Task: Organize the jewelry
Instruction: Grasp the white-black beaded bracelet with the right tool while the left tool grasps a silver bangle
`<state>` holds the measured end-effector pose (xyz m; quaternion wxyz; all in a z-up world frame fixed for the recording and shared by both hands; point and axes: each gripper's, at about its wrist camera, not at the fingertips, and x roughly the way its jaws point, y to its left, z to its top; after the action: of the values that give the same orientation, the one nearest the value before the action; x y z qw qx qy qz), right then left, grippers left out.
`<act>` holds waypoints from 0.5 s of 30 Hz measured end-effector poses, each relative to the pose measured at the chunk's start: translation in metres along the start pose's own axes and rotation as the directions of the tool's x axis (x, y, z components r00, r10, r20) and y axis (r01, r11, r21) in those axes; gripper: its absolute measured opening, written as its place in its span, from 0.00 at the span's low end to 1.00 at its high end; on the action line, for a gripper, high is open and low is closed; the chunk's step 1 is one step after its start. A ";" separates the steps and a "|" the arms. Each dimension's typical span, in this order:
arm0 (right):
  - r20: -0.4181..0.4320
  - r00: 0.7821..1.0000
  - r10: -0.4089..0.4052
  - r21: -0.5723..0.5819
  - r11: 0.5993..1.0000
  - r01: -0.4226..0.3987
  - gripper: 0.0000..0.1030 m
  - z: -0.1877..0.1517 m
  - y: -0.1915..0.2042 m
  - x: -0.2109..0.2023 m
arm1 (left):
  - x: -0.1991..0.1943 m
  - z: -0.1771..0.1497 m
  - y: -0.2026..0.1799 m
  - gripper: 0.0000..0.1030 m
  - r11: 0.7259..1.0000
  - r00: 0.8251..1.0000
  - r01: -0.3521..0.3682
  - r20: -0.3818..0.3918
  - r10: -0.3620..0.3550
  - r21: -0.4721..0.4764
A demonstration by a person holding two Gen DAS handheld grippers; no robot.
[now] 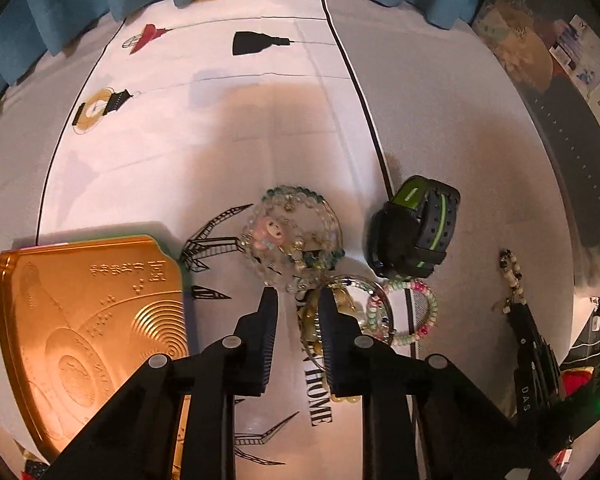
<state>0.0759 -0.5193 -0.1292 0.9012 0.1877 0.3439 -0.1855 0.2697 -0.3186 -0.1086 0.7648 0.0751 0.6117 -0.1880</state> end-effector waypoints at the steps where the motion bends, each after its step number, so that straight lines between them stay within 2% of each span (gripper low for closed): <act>1: -0.001 1.000 -0.002 -0.001 1.000 0.002 0.08 0.001 0.001 0.000 | 0.001 -0.001 0.000 0.17 1.000 1.000 -0.003 -0.007 0.003 0.005; 6: -0.002 1.000 0.000 0.003 1.000 0.000 0.08 0.003 0.001 0.000 | 0.003 -0.005 -0.004 0.17 0.999 1.000 -0.014 -0.012 0.014 0.034; 10: -0.002 1.000 0.004 0.008 1.000 -0.004 0.08 0.004 0.001 0.000 | 0.008 -0.006 -0.008 0.16 0.997 0.999 -0.052 -0.009 0.052 0.055; 13: -0.002 1.000 0.011 0.012 1.000 -0.011 0.08 0.004 -0.001 0.000 | 0.012 -0.008 -0.006 0.13 0.998 0.999 -0.040 -0.014 0.041 0.046; 15: -0.002 1.000 0.014 0.014 1.000 -0.014 0.08 0.004 -0.001 0.000 | 0.012 -0.009 -0.007 0.05 0.998 0.999 -0.031 -0.009 0.031 0.049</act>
<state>0.0775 -0.5225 -0.1268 0.9007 0.1968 0.3422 -0.1813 0.2606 -0.3246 -0.1215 0.7624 0.1041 0.6096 -0.1907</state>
